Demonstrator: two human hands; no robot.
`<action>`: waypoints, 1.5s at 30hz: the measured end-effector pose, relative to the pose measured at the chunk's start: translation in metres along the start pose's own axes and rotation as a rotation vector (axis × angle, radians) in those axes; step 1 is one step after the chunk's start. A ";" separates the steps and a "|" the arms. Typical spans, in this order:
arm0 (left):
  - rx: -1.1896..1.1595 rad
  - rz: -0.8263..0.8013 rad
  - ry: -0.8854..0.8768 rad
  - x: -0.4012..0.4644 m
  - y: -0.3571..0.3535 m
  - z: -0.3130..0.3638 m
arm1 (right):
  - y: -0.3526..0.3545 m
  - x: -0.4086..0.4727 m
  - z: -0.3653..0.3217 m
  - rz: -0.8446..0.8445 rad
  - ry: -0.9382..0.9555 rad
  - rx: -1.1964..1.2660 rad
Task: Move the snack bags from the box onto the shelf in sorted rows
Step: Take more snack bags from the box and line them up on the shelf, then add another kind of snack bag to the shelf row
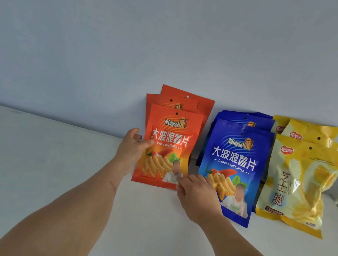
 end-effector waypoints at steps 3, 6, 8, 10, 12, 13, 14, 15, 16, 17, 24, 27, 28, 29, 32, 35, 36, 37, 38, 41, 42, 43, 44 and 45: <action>0.051 0.104 -0.016 -0.012 0.023 -0.003 | 0.002 0.000 0.000 -0.030 0.001 0.016; 0.257 0.193 -0.106 -0.038 0.045 -0.009 | 0.006 0.001 -0.009 -0.042 0.035 0.000; 0.576 0.288 -0.217 -0.065 0.056 -0.015 | 0.006 0.002 -0.027 -0.051 0.089 -0.058; 0.953 0.365 -0.350 -0.101 0.064 -0.028 | 0.008 0.001 -0.053 -0.044 0.144 -0.106; 1.246 0.405 -0.445 -0.140 0.074 -0.048 | 0.012 -0.003 -0.090 -0.042 0.232 -0.074; 1.334 0.418 -0.460 -0.161 0.083 -0.060 | 0.013 -0.005 -0.112 -0.041 0.292 -0.044; 1.390 0.441 -0.460 -0.180 0.095 -0.072 | 0.013 -0.008 -0.135 -0.042 0.351 -0.007; 1.429 0.468 -0.445 -0.198 0.110 -0.085 | 0.013 -0.011 -0.158 -0.028 0.411 0.025; 1.456 0.494 -0.421 -0.217 0.127 -0.098 | 0.012 -0.014 -0.181 -0.017 0.465 0.042; 1.483 0.512 -0.390 -0.237 0.145 -0.112 | 0.012 -0.019 -0.204 -0.013 0.514 0.057; 1.533 0.653 -0.066 -0.385 0.284 -0.198 | 0.021 -0.067 -0.384 -0.022 0.841 0.146; 1.518 0.725 0.057 -0.445 0.336 -0.237 | 0.025 -0.093 -0.463 -0.027 0.935 0.166; 1.508 0.744 0.099 -0.464 0.354 -0.253 | 0.027 -0.103 -0.490 -0.018 0.967 0.156; 1.494 0.761 0.139 -0.483 0.370 -0.268 | 0.028 -0.113 -0.517 -0.007 0.997 0.157; 1.429 0.782 0.222 -0.539 0.419 -0.319 | 0.022 -0.148 -0.598 -0.002 1.074 0.195; 1.399 0.769 0.307 -0.595 0.466 -0.365 | 0.008 -0.185 -0.678 -0.052 1.103 0.224; 1.402 0.759 0.336 -0.612 0.481 -0.381 | 0.004 -0.198 -0.704 -0.076 1.116 0.249; 1.403 0.752 0.358 -0.629 0.495 -0.396 | 0.001 -0.210 -0.728 -0.096 1.126 0.286; 1.400 0.747 0.374 -0.644 0.509 -0.410 | -0.002 -0.221 -0.750 -0.111 1.134 0.330; 1.327 0.743 0.436 -0.684 0.548 -0.456 | -0.017 -0.249 -0.809 -0.204 1.136 0.449; 1.292 0.760 0.456 -0.695 0.563 -0.471 | -0.023 -0.256 -0.827 -0.226 1.130 0.474; 1.255 0.780 0.472 -0.703 0.579 -0.485 | -0.030 -0.260 -0.844 -0.244 1.118 0.495; 1.217 0.796 0.485 -0.709 0.594 -0.498 | -0.037 -0.262 -0.861 -0.260 1.104 0.511; 1.174 0.806 0.496 -0.713 0.610 -0.511 | -0.046 -0.263 -0.877 -0.278 1.095 0.521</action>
Point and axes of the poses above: each hand's wrist, its own x-axis towards the middle knuckle, its own y-axis out of the back of the hand, z = x × y, the point moved 7 cm from there along x, towards the middle knuckle, and after that the axes turned 15 degrees about y, right-handed, at the moved point
